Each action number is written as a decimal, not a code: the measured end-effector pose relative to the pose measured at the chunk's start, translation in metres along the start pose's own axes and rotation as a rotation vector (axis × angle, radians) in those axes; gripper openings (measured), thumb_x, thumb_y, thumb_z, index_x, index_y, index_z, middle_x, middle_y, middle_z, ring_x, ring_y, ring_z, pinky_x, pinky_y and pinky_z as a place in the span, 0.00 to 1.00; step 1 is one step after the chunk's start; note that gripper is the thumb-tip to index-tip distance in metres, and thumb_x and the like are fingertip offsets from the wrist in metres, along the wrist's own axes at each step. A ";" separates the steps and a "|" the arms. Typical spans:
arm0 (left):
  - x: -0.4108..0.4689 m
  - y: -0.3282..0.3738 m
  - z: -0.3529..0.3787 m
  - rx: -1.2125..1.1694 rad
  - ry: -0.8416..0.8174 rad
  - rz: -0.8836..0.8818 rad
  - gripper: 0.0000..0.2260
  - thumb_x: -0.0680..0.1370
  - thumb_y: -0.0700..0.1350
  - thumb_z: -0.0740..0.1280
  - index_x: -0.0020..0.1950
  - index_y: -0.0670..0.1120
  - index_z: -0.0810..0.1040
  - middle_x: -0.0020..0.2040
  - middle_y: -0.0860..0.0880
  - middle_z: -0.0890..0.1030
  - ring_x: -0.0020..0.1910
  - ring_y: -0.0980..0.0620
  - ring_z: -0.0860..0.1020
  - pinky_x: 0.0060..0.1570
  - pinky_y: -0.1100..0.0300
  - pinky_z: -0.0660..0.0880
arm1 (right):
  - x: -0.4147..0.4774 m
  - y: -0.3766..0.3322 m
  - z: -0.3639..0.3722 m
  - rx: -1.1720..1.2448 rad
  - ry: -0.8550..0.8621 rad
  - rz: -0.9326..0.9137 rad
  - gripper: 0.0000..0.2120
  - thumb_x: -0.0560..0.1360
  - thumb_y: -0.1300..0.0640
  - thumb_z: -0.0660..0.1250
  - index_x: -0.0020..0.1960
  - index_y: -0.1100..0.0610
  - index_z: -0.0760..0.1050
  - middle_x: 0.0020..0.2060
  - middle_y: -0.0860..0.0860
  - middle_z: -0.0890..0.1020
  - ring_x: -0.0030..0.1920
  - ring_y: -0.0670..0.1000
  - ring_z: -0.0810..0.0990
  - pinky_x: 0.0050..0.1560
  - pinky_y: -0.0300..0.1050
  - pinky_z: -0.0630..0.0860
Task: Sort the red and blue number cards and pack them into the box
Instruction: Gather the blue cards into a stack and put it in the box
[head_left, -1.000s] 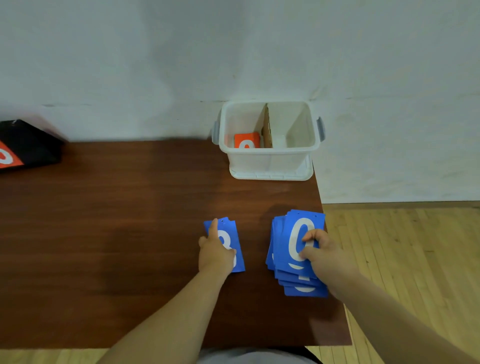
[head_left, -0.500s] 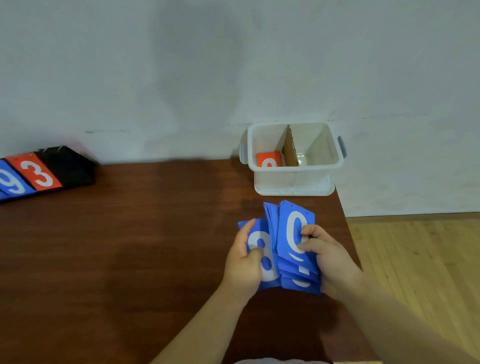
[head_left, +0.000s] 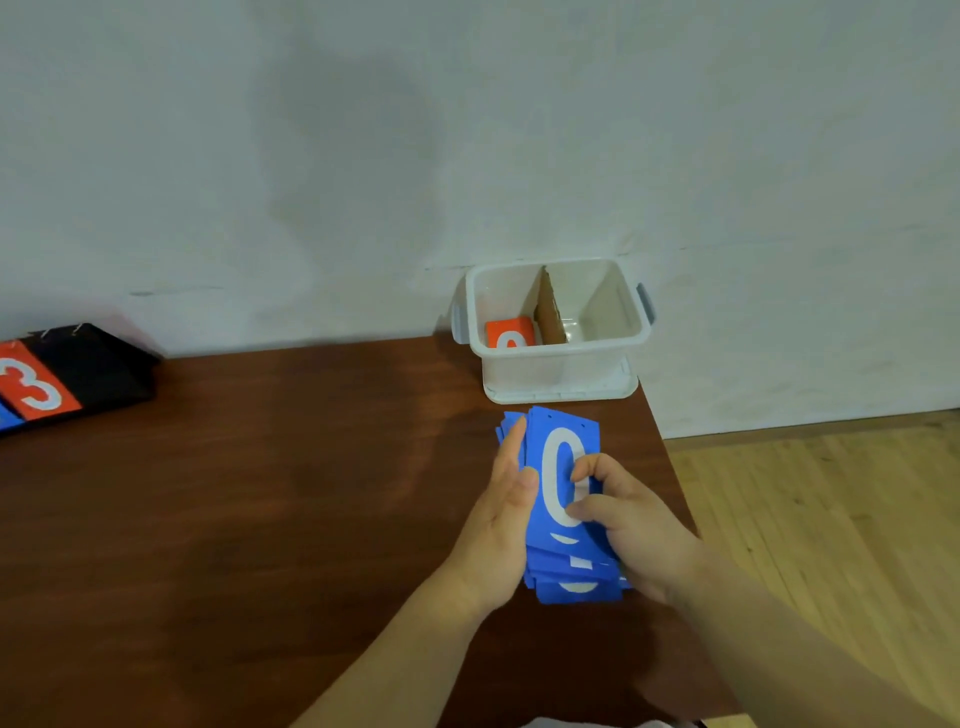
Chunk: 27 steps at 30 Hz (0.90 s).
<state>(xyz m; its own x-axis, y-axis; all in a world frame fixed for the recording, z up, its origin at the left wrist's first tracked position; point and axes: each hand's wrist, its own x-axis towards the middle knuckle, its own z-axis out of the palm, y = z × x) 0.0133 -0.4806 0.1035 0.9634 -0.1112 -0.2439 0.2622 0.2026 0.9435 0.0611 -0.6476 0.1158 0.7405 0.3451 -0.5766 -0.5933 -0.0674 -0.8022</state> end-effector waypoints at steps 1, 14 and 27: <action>0.004 -0.002 0.006 0.035 -0.005 -0.013 0.33 0.77 0.71 0.59 0.80 0.66 0.55 0.74 0.59 0.72 0.70 0.53 0.76 0.65 0.50 0.77 | 0.000 0.000 -0.010 -0.020 0.001 -0.005 0.12 0.76 0.69 0.65 0.49 0.52 0.74 0.54 0.63 0.82 0.54 0.68 0.83 0.52 0.63 0.77; 0.088 -0.112 0.109 0.907 0.448 -0.487 0.38 0.77 0.59 0.69 0.82 0.54 0.54 0.73 0.48 0.67 0.71 0.46 0.69 0.66 0.51 0.72 | 0.012 0.009 -0.193 -0.559 0.289 0.059 0.18 0.76 0.63 0.64 0.50 0.38 0.71 0.51 0.62 0.81 0.41 0.62 0.83 0.40 0.61 0.80; 0.118 -0.132 0.144 0.914 0.533 -0.655 0.54 0.72 0.52 0.79 0.80 0.62 0.39 0.68 0.46 0.61 0.48 0.50 0.77 0.40 0.58 0.79 | 0.029 0.011 -0.239 -0.594 0.199 0.126 0.13 0.79 0.63 0.66 0.53 0.45 0.72 0.49 0.49 0.79 0.45 0.54 0.84 0.47 0.60 0.84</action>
<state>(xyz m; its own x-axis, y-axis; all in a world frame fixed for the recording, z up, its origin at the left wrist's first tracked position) 0.0847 -0.6606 -0.0174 0.6246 0.5159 -0.5863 0.7727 -0.5171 0.3681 0.1521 -0.8619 0.0533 0.7552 0.1238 -0.6437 -0.4456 -0.6232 -0.6427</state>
